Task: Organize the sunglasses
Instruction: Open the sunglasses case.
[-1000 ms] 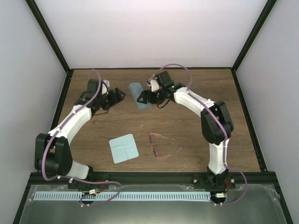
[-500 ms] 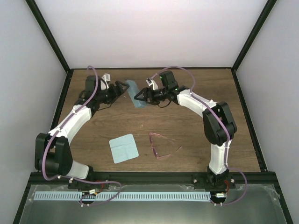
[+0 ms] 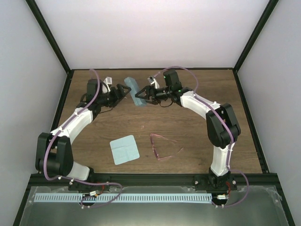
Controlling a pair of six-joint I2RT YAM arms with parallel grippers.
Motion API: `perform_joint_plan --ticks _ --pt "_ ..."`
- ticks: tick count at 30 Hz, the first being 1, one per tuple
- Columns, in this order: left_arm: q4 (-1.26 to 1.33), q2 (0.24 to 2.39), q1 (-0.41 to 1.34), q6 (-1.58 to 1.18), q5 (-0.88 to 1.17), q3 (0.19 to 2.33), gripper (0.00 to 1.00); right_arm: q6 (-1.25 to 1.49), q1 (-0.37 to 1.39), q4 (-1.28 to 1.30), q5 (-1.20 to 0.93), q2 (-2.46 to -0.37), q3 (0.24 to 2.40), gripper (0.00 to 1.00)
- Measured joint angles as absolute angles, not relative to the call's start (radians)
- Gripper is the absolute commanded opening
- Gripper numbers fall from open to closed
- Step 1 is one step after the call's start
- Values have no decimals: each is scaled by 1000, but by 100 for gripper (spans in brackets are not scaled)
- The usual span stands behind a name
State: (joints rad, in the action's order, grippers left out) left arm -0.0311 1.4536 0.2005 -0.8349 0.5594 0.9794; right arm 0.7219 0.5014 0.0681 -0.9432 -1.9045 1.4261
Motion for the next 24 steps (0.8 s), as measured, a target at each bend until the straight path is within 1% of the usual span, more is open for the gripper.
perform_joint_plan --ticks 24 --pt "41 1485 200 -804 580 934 88 842 481 -8 -981 -1905 1382 47"
